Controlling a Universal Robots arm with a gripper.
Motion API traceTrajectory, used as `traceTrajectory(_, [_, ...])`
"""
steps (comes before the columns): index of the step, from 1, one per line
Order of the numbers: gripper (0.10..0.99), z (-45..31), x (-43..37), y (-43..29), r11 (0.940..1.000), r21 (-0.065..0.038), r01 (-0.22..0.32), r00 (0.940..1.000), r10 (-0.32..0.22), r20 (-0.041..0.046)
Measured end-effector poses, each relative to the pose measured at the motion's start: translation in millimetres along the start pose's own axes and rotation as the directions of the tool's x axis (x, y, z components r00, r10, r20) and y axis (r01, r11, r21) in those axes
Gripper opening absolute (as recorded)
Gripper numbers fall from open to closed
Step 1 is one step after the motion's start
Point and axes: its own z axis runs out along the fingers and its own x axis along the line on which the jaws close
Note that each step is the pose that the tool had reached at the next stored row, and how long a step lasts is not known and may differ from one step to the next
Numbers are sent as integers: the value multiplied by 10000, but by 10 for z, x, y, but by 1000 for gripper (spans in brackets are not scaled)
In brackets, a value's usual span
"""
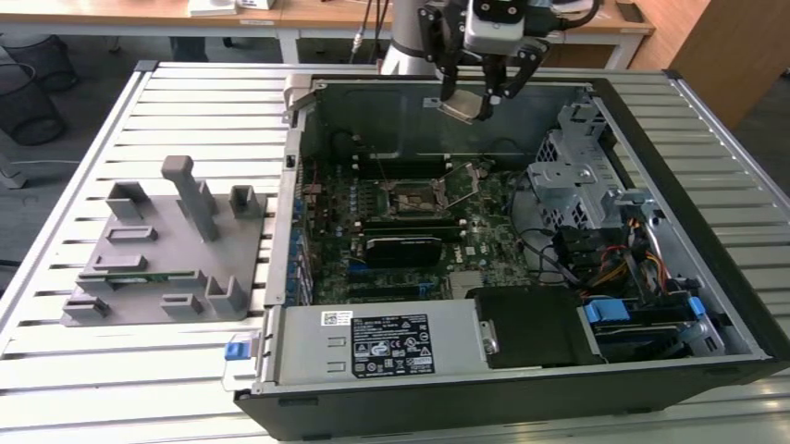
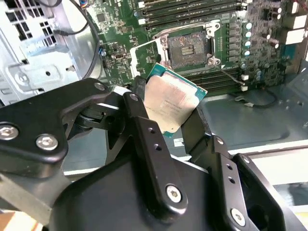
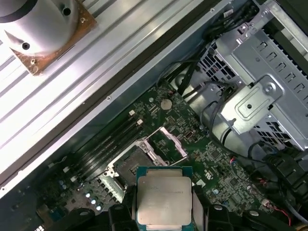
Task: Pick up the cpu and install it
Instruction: 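Place the cpu into insertion slot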
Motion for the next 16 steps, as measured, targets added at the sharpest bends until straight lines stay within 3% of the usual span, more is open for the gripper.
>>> traceTrajectory(4, [541, 6, 0, 0, 9974, -8, -714, 9974, 714, 30])
traceTrajectory(8, [541, 11, 0, -1, 9907, -16, -1359, 9907, 1359, 57])
traceTrajectory(16, [541, 21, 0, -2, 9674, -36, -2533, 9673, 2533, 107])
